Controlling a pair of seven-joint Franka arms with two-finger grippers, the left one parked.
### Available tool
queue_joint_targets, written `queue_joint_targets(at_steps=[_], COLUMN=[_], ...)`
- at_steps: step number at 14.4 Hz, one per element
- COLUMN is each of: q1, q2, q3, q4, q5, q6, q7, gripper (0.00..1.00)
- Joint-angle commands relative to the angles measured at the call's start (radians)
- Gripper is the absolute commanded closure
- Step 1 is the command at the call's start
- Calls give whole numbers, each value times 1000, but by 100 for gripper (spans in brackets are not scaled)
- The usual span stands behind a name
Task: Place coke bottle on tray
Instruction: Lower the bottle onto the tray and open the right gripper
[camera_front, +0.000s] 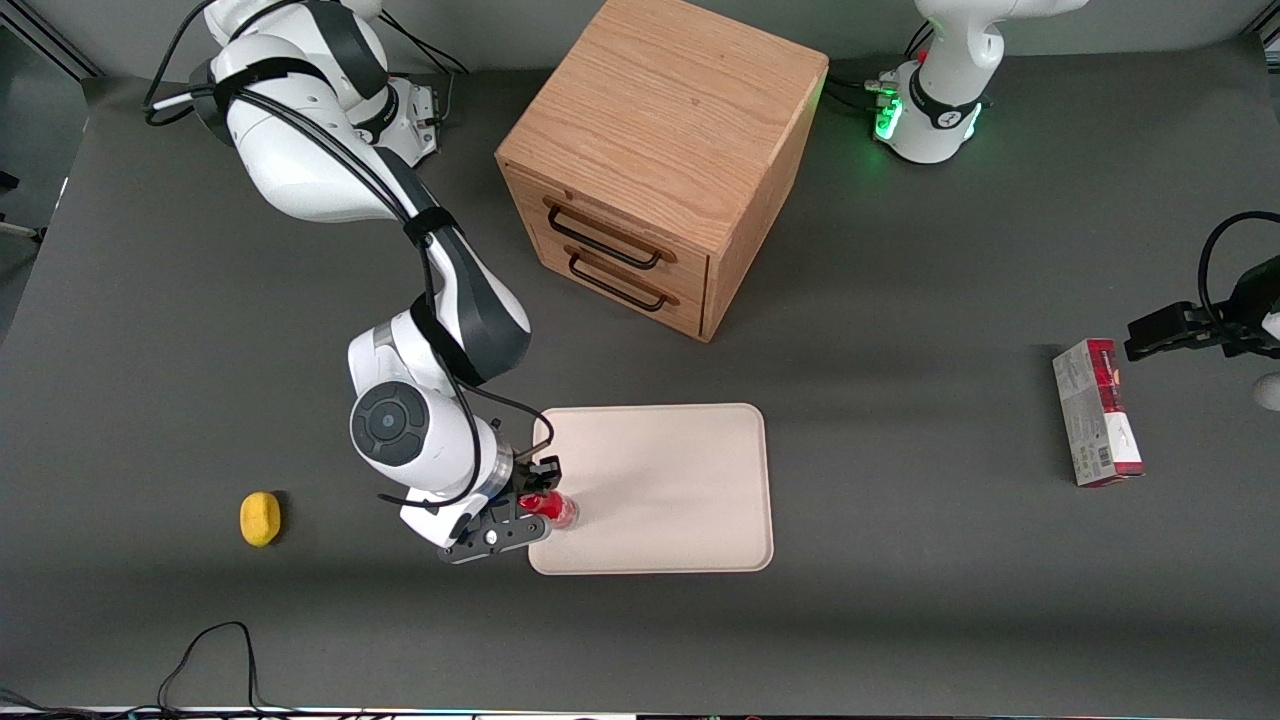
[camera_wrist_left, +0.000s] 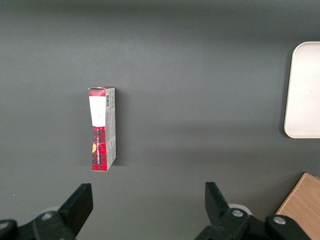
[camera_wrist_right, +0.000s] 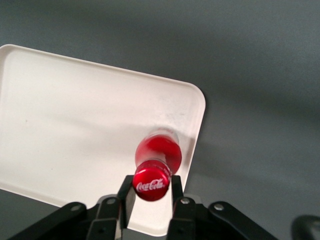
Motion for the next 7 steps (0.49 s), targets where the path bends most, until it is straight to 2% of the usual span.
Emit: queue_joint_targets(at_steps=[1, 2, 3, 4, 7], q1=[7, 7, 7, 7, 7], q2=[1, 1, 1, 1, -15], q3=[-4, -4, -3, -3, -3], q4=[14, 14, 12, 14, 17], q5=[-44, -61, -68, -68, -66], q6=[-6, -6, -6, -7, -48], q7=[31, 31, 29, 29, 31], gripper=[43, 26, 3, 0, 0])
